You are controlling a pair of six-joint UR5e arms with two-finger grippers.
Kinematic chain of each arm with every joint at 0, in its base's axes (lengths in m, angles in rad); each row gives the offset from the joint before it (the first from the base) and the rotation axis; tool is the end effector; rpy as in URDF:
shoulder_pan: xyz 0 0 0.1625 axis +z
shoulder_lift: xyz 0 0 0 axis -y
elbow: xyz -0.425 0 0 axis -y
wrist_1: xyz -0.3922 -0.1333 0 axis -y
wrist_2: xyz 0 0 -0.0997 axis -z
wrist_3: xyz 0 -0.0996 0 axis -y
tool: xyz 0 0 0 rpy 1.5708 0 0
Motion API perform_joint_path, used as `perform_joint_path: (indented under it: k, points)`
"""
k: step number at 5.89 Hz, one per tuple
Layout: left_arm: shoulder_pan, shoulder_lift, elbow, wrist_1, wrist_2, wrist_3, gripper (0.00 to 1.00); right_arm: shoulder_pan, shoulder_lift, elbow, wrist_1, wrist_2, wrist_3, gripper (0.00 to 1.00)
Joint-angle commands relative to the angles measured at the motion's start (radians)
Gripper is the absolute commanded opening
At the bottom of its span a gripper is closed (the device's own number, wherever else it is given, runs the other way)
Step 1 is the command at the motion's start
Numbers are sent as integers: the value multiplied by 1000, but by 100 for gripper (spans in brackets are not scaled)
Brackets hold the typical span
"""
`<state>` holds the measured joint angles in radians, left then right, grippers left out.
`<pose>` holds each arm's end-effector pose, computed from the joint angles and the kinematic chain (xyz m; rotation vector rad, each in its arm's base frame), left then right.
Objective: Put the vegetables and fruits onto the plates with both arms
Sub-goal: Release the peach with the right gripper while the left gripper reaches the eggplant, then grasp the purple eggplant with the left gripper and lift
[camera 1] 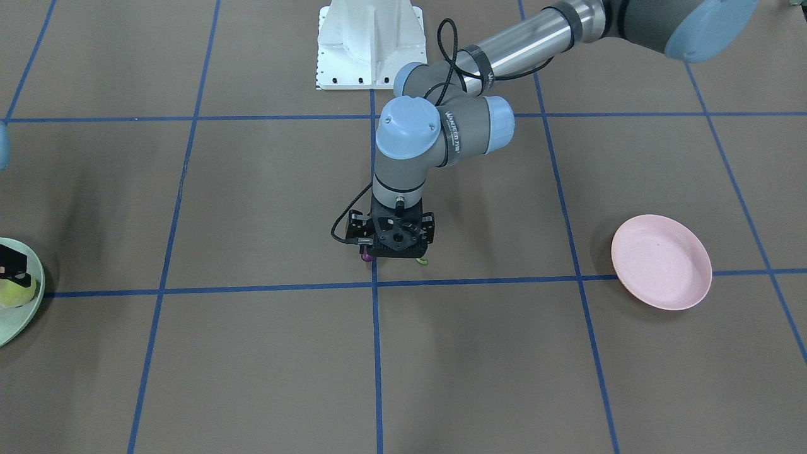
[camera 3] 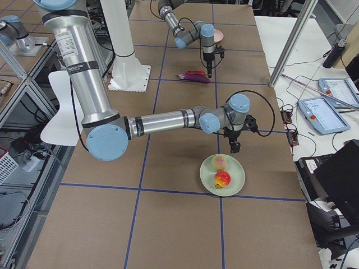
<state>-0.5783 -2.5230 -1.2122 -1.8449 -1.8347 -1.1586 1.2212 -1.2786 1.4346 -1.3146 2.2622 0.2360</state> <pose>0.6189 -0.5322 0.1757 0.1924 0.8759 -0.0403 -0.1509 -0.6176 0.5389 0.1824 -0.7680 -0.2501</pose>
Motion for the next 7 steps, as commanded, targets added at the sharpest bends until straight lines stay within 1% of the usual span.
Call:
perform_joint_path:
  k: [1,2,3,4,5,6,7]
  points:
    - [35,-8,23,-11,18,37,96,0,1,-2,0,-1,0,100]
    - [44,-8,23,-11,17,40,81,0,4,-2,0,-1,0,100]
    - [49,-17,23,-13,15,39,55,0,5,-2,0,-1,0,100]
    - [49,-17,23,-11,17,39,40,0,7,-2,0,-1,0,100]
    - [48,-17,22,-11,17,37,0,0,7,-2,0,-1,0,100]
    - [43,-16,19,-7,17,40,0,-2,7,-2,0,-1,0,100]
    - [13,-22,8,2,8,40,0,-2,7,-2,0,-1,0,100]
